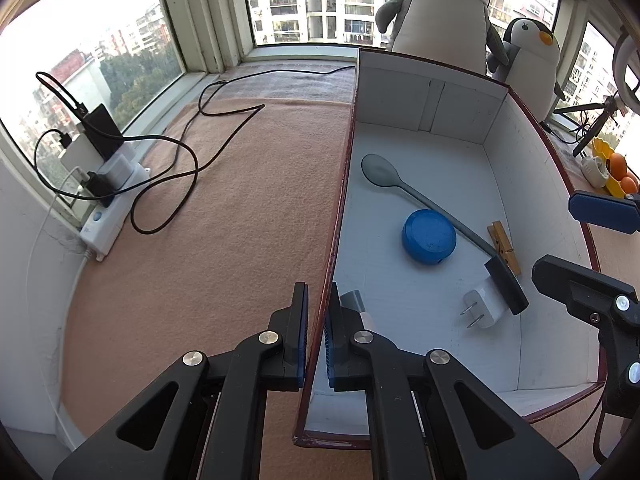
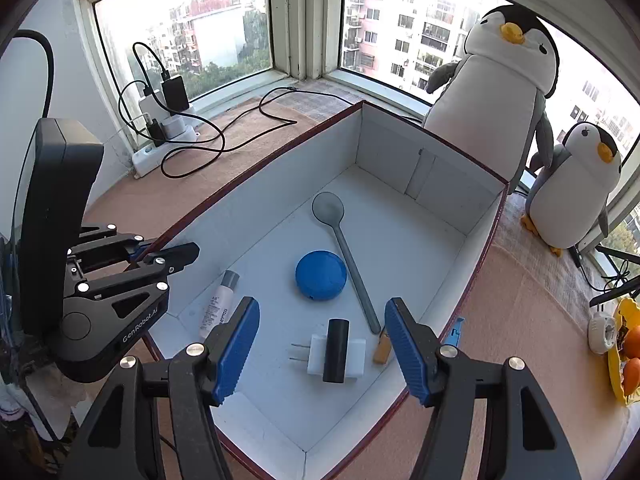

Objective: Organize rigid objects
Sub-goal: 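Carry the black cylinder into the box and release it by the charger, then move the open right gripper toward the patterned lighter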

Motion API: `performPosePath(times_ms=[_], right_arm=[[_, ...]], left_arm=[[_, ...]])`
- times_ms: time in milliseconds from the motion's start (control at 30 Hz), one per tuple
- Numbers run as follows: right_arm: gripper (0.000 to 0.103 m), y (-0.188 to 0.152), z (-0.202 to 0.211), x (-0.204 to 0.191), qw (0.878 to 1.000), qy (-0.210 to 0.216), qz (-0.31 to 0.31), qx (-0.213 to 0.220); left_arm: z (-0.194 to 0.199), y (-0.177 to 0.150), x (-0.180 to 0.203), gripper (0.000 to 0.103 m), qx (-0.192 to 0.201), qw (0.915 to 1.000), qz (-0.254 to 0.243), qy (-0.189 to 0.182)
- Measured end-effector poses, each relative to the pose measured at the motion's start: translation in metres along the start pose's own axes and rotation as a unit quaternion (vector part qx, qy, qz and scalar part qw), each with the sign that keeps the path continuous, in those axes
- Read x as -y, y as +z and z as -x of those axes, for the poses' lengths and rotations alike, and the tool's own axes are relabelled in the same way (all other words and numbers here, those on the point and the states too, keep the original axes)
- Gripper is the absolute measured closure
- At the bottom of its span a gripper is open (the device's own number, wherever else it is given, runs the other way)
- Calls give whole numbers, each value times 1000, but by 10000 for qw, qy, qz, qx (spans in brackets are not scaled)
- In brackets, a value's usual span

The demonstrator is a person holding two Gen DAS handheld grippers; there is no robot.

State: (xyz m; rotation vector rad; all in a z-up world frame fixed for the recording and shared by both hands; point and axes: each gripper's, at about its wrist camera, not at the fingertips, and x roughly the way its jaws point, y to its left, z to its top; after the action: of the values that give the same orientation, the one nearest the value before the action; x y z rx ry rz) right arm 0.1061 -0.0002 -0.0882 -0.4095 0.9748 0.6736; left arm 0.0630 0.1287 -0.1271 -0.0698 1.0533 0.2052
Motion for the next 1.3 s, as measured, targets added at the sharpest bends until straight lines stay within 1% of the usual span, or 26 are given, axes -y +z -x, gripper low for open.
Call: performPosePath(times_ms=[400,567,733,900,1000,1167,1300], right_arm=[[42,-4,13,20,9997,-15,-214,100],[42,-10,25,44,9989,-88,-404,208],[42,-20,33,84,9966,-184,-765,231],[41,-36,30,125,9924,-200,-1217,56],[41,-46,25,143,9905,-184,-1361,-102],[42,-62,15,158,9888,-241,-1413,-415],[42,-73,3,161,9876,-252,-1395,-681]], left_arm=[[0,0,0,97,0,10000,3,-3],[0,0,0,97,-3,10000,8,-5],[0,0,0,97,-2,10000,10,-5],[0,0,0,97,-3,10000,13,-7],[0,0,0,97,-3,10000,8,-5],[0,0,0,97,-3,10000,7,-5],[0,0,0,97,-4,10000,12,-5]])
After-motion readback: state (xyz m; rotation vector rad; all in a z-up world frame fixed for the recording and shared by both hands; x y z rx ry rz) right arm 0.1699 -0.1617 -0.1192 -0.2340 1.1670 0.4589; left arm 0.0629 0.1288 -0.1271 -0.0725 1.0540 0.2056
